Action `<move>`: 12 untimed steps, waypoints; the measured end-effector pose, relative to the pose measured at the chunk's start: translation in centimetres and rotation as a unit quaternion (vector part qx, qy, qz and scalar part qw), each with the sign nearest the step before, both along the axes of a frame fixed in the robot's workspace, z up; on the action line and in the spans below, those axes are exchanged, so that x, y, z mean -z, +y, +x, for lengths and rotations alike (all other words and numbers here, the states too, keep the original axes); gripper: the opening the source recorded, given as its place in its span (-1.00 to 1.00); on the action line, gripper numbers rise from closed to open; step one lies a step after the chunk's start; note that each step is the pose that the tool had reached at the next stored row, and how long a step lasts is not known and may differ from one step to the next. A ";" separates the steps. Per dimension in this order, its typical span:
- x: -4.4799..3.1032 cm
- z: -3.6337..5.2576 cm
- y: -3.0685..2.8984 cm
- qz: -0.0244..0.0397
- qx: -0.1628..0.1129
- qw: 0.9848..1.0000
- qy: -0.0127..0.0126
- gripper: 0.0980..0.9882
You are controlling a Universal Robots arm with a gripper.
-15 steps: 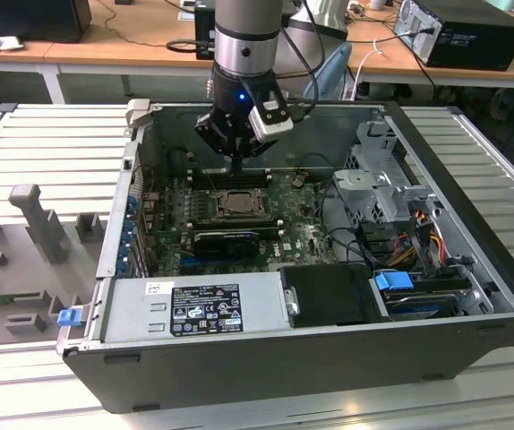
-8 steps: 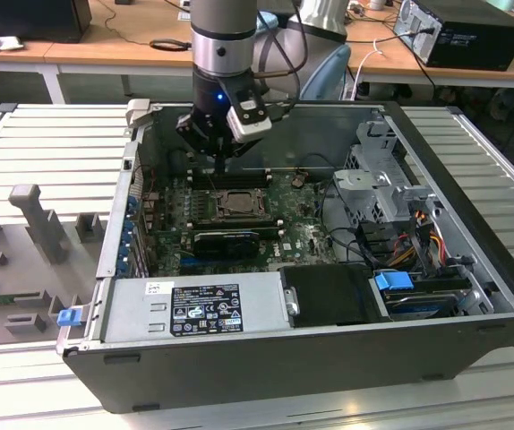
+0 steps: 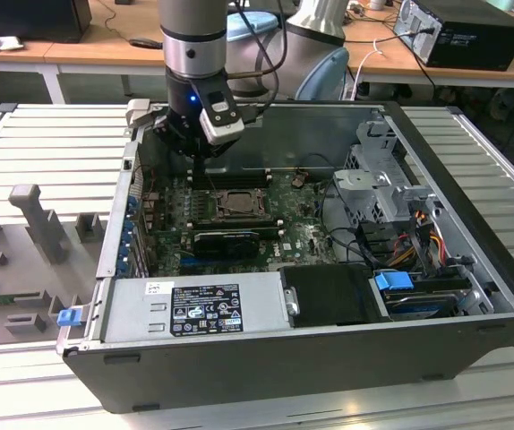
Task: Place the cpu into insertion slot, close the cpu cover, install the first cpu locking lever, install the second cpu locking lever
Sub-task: 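Install the first cpu locking lever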
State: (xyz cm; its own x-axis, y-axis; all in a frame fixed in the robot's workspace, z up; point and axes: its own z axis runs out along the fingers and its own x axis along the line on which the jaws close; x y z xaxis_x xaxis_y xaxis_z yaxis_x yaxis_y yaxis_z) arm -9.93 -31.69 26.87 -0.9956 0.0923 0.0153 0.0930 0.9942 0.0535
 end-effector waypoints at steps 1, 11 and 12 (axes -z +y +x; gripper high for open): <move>0.03 0.00 0.00 0.001 -0.007 1.000 0.000 -0.98; 0.62 -1.12 1.22 0.005 -0.034 0.999 0.000 -0.98; 0.66 -1.12 1.39 0.005 -0.036 0.999 0.000 -0.98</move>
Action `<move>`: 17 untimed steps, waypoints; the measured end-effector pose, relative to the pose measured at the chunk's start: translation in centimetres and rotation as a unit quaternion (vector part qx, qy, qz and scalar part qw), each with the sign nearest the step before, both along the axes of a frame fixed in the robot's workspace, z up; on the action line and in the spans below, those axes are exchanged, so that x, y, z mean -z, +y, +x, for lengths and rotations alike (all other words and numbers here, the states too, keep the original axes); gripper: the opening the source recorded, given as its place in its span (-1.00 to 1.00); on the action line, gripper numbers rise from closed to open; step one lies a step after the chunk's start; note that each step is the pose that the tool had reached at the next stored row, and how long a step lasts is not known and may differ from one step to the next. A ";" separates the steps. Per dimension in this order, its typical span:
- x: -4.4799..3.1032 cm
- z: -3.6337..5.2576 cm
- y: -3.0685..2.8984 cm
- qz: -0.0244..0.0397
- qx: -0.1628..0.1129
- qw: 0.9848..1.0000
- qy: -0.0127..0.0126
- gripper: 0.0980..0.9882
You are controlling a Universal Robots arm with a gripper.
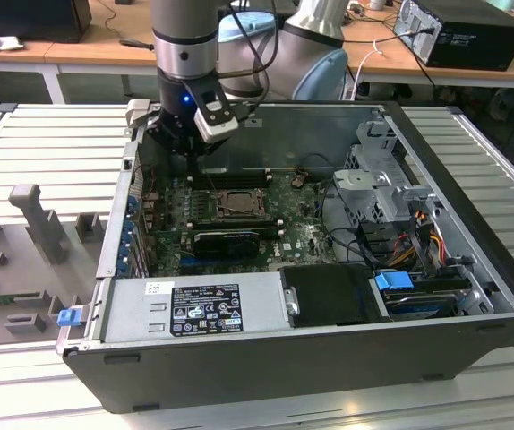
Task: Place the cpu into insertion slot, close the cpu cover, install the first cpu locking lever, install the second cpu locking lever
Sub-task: 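Install the first cpu locking lever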
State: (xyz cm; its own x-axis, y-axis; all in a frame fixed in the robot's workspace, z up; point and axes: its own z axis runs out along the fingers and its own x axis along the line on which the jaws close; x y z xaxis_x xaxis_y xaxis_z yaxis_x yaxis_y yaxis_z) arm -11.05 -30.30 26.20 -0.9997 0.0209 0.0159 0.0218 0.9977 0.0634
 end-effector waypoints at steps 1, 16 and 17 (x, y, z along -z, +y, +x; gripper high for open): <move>0.05 0.00 0.32 0.000 -0.003 1.000 0.000 -0.98; 0.31 2.48 0.85 -0.001 -0.005 1.000 -0.001 -0.98; 0.31 2.65 0.85 -0.001 -0.006 1.000 -0.001 -0.98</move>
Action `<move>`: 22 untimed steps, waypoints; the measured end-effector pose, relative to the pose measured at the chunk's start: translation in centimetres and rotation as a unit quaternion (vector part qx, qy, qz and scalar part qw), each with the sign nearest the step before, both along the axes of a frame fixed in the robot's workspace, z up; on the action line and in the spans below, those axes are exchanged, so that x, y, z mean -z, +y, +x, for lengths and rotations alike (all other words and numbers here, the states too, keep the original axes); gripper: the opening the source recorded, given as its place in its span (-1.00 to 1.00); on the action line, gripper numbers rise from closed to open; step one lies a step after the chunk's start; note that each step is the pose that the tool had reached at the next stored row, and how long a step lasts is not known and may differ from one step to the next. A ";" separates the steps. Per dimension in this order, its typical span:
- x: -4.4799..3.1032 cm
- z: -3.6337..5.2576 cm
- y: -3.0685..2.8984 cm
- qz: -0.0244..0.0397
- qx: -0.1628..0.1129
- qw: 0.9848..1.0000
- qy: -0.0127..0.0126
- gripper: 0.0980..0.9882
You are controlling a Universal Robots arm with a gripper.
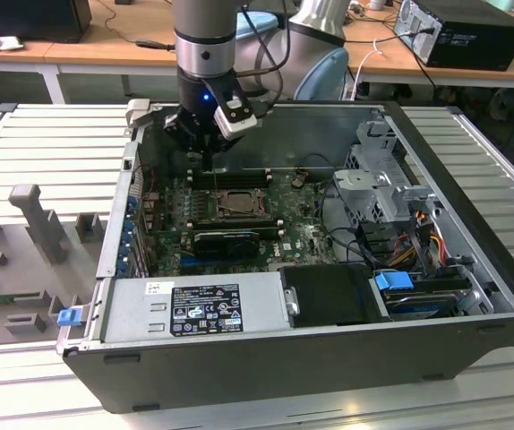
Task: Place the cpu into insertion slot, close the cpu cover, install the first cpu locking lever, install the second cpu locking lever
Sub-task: 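Install the first cpu locking lever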
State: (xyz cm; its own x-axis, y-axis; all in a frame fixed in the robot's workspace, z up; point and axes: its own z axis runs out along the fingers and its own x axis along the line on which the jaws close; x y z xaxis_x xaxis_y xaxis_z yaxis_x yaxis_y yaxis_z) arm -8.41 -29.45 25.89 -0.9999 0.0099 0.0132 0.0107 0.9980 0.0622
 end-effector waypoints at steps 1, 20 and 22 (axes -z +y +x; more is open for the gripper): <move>0.01 0.16 0.00 0.000 0.000 1.000 0.000 -0.98; 1.07 2.11 0.00 0.000 -0.009 1.000 -0.024 -0.98; 1.56 2.77 0.06 0.000 -0.010 1.000 -0.024 -0.98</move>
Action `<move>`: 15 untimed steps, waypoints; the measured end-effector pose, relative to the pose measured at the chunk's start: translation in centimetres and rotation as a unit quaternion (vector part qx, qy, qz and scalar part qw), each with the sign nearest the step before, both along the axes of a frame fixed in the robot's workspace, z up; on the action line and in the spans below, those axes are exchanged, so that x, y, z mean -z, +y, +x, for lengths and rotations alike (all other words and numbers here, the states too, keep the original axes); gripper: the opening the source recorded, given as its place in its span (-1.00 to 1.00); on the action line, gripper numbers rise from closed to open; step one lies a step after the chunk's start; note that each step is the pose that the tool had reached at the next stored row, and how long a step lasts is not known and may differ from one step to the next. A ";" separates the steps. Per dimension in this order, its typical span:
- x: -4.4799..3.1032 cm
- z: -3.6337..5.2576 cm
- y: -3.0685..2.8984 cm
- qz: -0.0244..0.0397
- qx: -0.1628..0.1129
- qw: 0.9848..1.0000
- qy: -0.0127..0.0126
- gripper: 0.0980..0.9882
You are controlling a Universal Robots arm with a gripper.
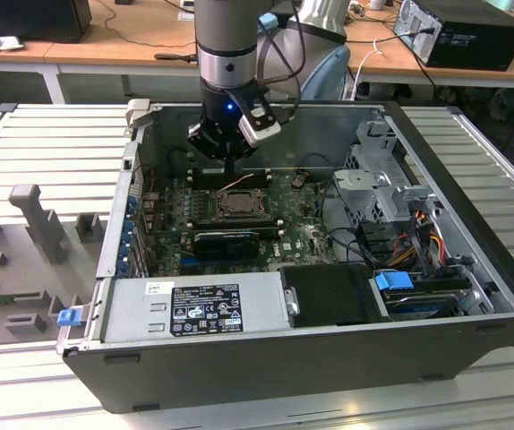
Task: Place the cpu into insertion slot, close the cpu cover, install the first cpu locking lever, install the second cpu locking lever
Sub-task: 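Install the first cpu locking lever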
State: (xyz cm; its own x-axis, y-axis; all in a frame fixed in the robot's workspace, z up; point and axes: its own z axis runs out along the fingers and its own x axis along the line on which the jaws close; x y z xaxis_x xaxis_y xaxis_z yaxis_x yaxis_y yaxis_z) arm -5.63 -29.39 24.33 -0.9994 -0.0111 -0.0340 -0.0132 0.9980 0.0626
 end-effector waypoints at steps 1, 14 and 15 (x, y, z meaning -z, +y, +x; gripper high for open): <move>0.34 0.18 0.12 0.000 -0.001 1.000 0.000 -0.98; 1.87 2.14 0.84 0.008 -0.017 1.000 0.000 -0.98; 1.94 2.20 0.88 0.008 -0.017 1.000 0.000 -0.98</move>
State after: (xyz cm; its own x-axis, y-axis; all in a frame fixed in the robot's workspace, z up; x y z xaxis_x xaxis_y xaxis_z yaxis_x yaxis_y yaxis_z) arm -3.43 -28.51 22.39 -0.9984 -0.0441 -0.0342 -0.0466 0.9958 0.0782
